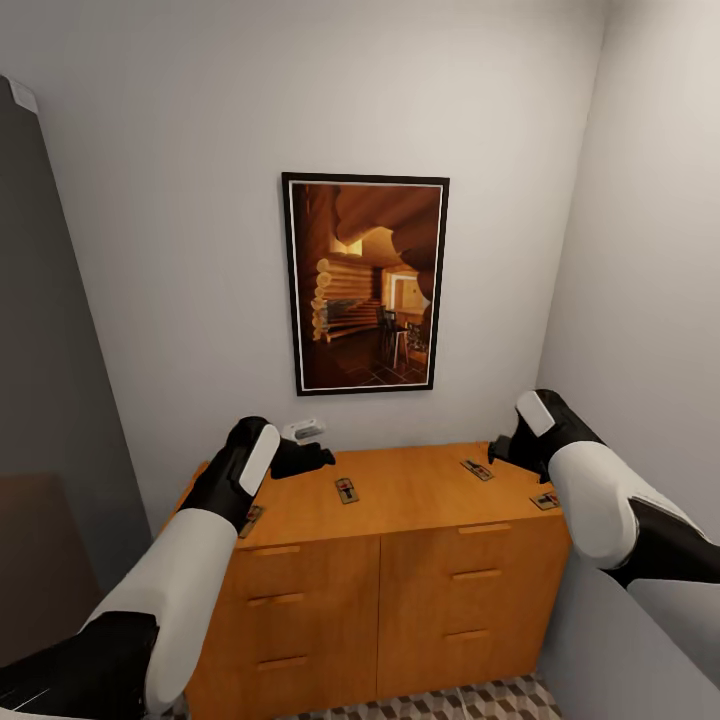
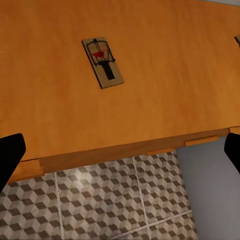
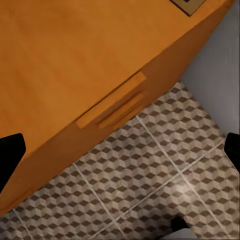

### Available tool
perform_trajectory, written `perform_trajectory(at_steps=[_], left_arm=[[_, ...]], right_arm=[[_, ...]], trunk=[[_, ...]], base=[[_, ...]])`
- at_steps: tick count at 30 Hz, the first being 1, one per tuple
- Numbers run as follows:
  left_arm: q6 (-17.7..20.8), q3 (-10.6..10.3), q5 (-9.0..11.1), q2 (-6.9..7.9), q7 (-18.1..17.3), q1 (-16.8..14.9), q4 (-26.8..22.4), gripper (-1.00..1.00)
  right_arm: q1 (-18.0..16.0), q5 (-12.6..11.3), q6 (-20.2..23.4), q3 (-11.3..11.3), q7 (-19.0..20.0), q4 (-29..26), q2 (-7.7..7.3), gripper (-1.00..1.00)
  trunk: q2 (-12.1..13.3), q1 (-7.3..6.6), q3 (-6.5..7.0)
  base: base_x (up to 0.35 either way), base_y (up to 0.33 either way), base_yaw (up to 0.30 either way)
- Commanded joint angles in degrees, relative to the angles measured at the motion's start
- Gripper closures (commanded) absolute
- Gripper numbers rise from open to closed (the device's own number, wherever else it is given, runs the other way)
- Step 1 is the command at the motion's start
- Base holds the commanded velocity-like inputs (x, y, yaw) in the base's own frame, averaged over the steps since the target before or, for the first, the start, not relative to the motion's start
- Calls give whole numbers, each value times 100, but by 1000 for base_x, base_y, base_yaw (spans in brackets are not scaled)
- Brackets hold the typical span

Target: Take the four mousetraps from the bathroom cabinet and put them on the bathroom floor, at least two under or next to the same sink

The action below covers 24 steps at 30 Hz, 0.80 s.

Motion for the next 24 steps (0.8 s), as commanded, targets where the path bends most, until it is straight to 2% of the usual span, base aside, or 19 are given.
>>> perform_trajectory(at_steps=[1, 4, 12, 17, 19, 20, 24], left_arm=[[17, 9, 58, -4, 58, -1, 6, -100], [13, 8, 52, -5, 80, -1, 30, -100], [11, 8, 41, -5, 108, -1, 44, -100], [11, 8, 41, -8, 217, -1, 45, -100], [11, 8, 45, -10, 303, -1, 44, -100], [11, 8, 49, -15, 388, -1, 42, -100], [11, 8, 58, -20, 494, -1, 39, -100]], right_arm=[[-2, -98, -37, -33, -216, -5, 1, -100], [-2, -223, -200, -86, -691, -4, 1, -100], [-2, -665, -375, -123, -1194, 25, 2, -100], [-2, -967, -471, -143, -1698, 59, 2, -100], [-2, -1149, -577, -146, -1923, 67, 2, -100], [-2, -1379, -721, -148, -2137, 77, 2, -100], [-2, -1881, -1030, -150, -2546, 130, 2, -100]], trunk=[[-5, 2, -3], [-5, 2, -3], [-5, 2, -3], [-5, 2, -3], [-5, 2, -3], [-5, 2, -3], [-5, 2, -3]], base=[[0, 0, 0], [0, 0, 0], [0, 0, 0], [0, 0, 0], [0, 0, 0], [0, 0, 0], [0, 0, 0]])
